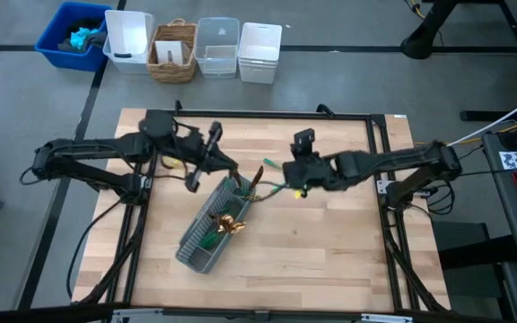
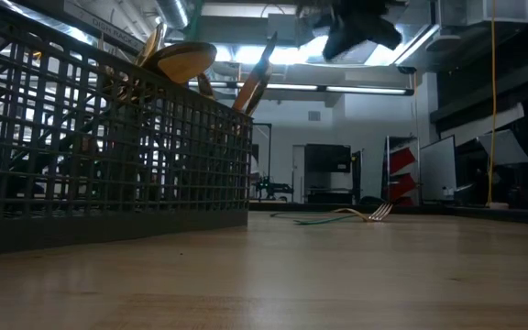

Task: Sort silverware
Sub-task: Put the green knife into the silverware basket

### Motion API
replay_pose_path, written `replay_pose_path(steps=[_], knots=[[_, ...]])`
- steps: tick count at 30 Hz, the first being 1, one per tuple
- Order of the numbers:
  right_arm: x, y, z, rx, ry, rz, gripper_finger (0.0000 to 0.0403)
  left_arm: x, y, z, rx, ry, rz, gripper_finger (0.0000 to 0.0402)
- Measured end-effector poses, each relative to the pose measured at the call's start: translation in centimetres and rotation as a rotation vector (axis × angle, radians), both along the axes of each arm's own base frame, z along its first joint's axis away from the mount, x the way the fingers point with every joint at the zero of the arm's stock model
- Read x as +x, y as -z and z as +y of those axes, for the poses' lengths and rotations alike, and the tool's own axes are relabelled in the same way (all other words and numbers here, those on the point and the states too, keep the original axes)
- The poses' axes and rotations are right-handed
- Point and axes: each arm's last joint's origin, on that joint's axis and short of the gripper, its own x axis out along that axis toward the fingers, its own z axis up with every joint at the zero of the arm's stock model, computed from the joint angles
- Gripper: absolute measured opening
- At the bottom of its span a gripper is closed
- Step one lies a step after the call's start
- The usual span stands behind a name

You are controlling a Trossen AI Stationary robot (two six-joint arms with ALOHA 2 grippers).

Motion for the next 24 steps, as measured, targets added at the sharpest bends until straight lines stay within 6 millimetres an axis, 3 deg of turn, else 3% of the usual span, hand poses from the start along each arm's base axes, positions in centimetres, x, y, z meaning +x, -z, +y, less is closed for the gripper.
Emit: replay_pose_path(steps=[4, 7, 16, 24], knots=[[-0.8, 1.0, -2.2, 0.305, 0.031, 0.046, 0.0073, 1.7, 1.3, -0.7, 0.048, -0.005, 0.036, 0.0], [-1.1, 2.6, -3.6, 0.428, 0.043, 0.099, 0.0073, 3.1, 2.6, -1.0, 0.061, 0.014, 0.083, 0.0], [-2.1, 8.6, -6.1, 0.48, 0.114, 0.178, 0.0073, 6.6, 6.8, -0.7, 0.097, -0.03, 0.237, 0.0], [-2.6, 13.1, -6.0, 0.552, -0.046, 0.186, 0.0073, 7.8, 8.9, -0.8, 0.219, -0.011, 0.289, 0.0]])
